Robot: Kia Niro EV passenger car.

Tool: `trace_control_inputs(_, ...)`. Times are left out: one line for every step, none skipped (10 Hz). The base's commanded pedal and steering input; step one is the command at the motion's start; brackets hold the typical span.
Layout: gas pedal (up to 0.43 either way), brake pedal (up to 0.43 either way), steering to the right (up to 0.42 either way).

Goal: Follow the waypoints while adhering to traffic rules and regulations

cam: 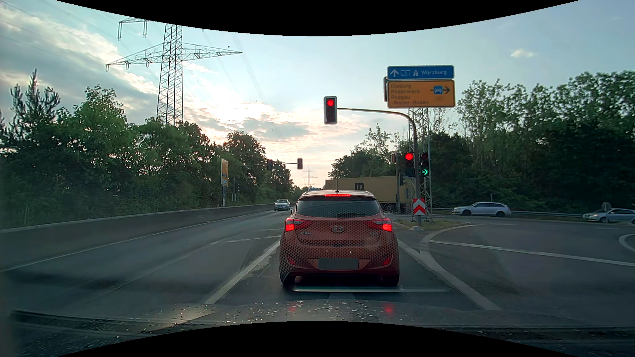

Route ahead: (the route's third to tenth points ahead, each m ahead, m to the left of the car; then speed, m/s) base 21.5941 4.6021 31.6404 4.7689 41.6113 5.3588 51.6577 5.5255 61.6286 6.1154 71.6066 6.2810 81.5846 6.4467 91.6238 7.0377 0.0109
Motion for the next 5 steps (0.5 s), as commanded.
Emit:
trace_control_inputs(0.000,0.372,-0.006)
trace_control_inputs(0.000,0.372,-0.005)
trace_control_inputs(0.000,0.372,-0.005)
trace_control_inputs(0.000,0.372,-0.006)
trace_control_inputs(0.000,0.378,-0.005)
